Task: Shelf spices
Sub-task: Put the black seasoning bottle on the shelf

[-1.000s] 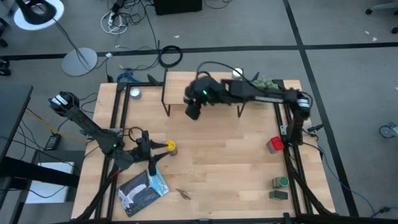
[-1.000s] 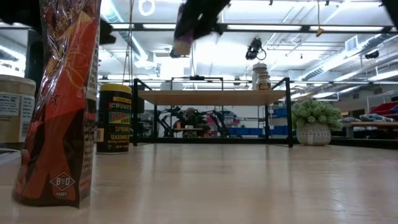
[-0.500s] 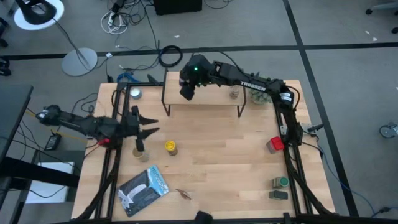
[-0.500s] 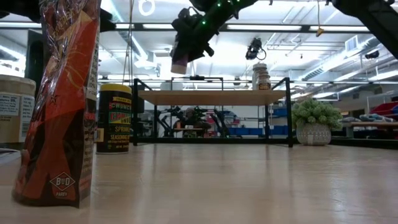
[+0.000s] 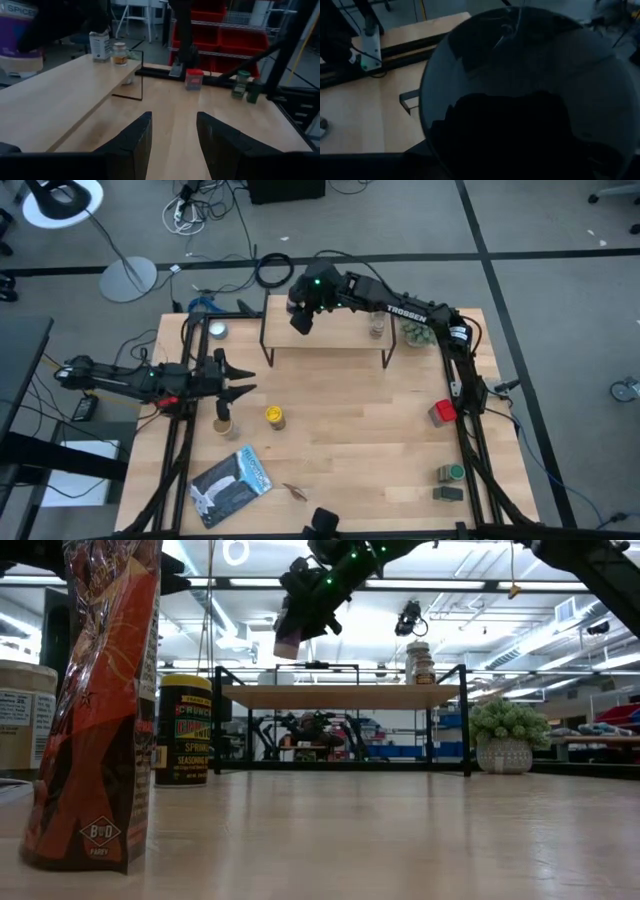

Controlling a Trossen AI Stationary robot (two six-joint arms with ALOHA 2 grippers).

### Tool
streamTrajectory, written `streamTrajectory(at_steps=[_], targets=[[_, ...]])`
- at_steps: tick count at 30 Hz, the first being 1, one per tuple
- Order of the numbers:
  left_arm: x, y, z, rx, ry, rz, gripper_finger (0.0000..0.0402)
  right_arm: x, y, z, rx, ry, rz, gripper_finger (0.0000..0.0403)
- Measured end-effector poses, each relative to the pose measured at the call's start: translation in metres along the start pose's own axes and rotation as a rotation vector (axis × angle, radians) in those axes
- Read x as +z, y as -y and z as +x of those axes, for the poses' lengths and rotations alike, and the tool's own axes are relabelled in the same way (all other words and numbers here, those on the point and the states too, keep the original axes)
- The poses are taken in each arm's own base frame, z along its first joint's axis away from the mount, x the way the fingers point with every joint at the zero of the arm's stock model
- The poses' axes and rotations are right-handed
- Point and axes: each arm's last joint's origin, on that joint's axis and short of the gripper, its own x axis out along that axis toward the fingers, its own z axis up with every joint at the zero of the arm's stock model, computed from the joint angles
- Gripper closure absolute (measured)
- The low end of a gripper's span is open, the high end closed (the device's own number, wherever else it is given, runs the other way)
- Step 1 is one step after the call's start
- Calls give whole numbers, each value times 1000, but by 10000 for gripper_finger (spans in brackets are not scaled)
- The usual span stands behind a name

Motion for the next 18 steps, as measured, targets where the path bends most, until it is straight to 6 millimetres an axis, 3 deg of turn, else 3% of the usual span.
streamTrajectory(at_steps=[8,18], targets=[[-2,3,8,5,-20,-24,241,-14,5,-1,-57,-146,25,211],[-4,4,10,-7,-40,-41,241,-35,34,6,-59,-257,90,211]])
